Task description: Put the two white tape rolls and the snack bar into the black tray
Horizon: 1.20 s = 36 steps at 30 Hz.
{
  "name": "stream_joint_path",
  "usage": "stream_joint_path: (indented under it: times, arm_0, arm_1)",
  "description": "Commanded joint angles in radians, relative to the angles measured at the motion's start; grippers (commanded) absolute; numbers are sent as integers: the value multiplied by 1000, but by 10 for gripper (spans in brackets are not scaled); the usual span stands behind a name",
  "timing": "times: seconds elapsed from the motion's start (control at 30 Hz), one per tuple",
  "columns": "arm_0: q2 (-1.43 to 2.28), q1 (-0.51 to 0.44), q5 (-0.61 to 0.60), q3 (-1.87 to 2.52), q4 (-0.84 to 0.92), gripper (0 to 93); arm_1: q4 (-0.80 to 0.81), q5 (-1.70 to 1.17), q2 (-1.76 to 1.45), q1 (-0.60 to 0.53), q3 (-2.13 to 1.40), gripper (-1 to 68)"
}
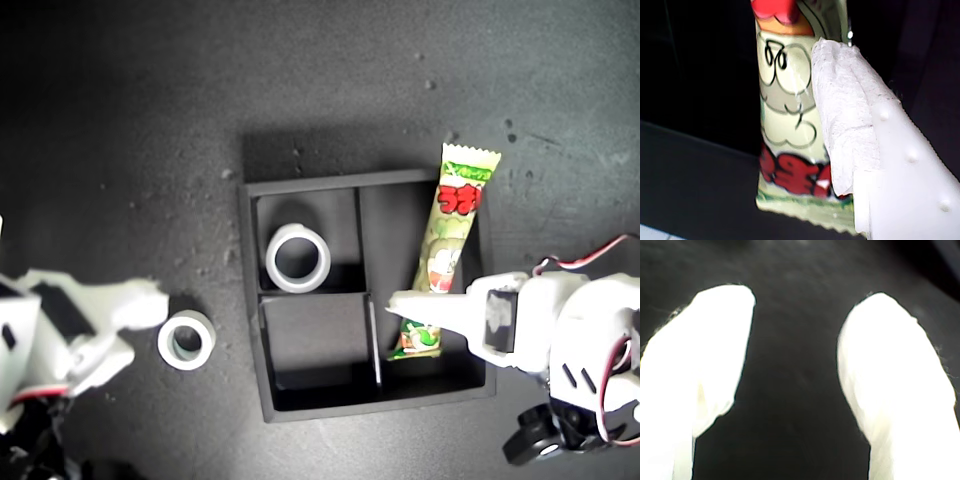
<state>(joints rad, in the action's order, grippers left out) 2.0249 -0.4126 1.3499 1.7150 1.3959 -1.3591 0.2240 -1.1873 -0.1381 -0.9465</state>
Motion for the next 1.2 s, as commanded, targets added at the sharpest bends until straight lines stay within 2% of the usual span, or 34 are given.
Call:
stream_joint_path:
  times: [0.0,0.1,0.27,0.33,0.57,0.77,0.93,1.07,1.17]
  arm_0:
    - [-44,-97,46,160,-229,121]
    - [-146,-117,61,179,-307,123]
    - [-176,-121,97,298,-451,124]
    - [-178,-130,100,322,-491,123]
    - [-227,-141,74,331,-572,121]
    - [-264,-123,71,351,-592,125]
    - [-325,-107,63,334,-594,117]
    - [-408,-78,75,308,-600,3]
    - [-417,-51,61,275,-560,2]
  arm_1:
    - [-77,23,-12,6,146,203]
    - [-178,138,-12,40,314,8]
    - [-442,578,-18,143,641,-5]
    - [-442,686,-61,149,646,-6]
    - [-434,1058,-379,189,196,-7]
    - [-81,1172,-828,161,-469,-7]
    - [92,1218,-1094,87,-868,-7]
    - [307,1190,-1338,35,-1215,-7]
    - [411,1161,-1454,29,-1416,-7]
